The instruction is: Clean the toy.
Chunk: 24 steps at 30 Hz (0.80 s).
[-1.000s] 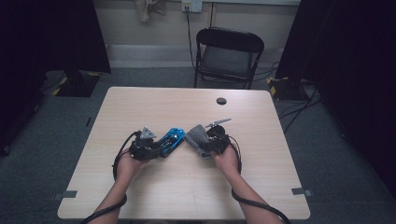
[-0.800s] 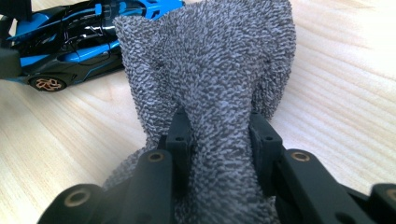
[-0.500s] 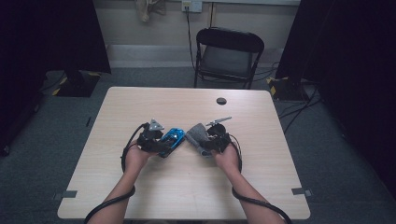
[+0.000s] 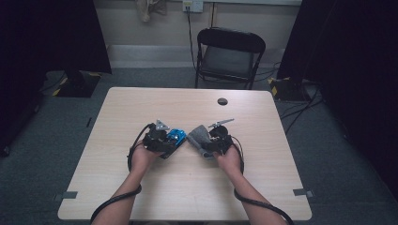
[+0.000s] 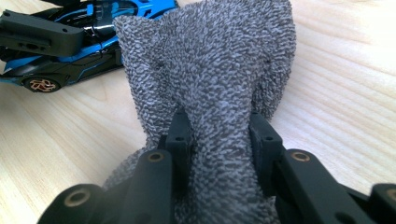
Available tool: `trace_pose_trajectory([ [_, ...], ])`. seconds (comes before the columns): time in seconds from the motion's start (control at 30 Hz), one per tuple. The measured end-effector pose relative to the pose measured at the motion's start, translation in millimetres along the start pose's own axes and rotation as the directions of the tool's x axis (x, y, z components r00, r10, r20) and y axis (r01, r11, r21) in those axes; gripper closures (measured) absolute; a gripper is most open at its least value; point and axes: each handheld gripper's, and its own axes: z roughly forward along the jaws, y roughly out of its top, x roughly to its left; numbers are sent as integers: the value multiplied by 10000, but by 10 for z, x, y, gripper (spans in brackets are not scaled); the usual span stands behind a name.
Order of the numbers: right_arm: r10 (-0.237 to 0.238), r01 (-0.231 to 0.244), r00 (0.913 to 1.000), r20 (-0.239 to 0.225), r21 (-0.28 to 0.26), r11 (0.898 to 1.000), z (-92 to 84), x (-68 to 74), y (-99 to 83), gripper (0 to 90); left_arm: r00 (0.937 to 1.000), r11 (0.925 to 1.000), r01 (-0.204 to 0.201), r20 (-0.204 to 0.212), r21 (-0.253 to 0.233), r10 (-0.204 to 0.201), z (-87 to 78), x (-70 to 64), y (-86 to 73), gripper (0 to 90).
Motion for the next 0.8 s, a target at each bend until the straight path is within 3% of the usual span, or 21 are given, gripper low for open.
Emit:
trace_pose_trajectory([
  [0.27,30,-30,9999,122,21,10000,41,47,13,672,9999,9999,-106,-100,102,107,-4,-17,5,465],
  [0.47,-372,346,9954,886,307,9989,120,114,46,673,9999,10000,-49,-136,39,50,-11,-22,-11,465],
  [0.57,-628,578,9927,1028,509,9970,192,168,76,674,9998,10000,-88,-159,43,88,-16,-29,-16,465],
  [0.8,-1033,994,9922,696,574,9934,286,351,103,682,9997,10000,-20,-260,24,21,-18,-41,-20,465],
])
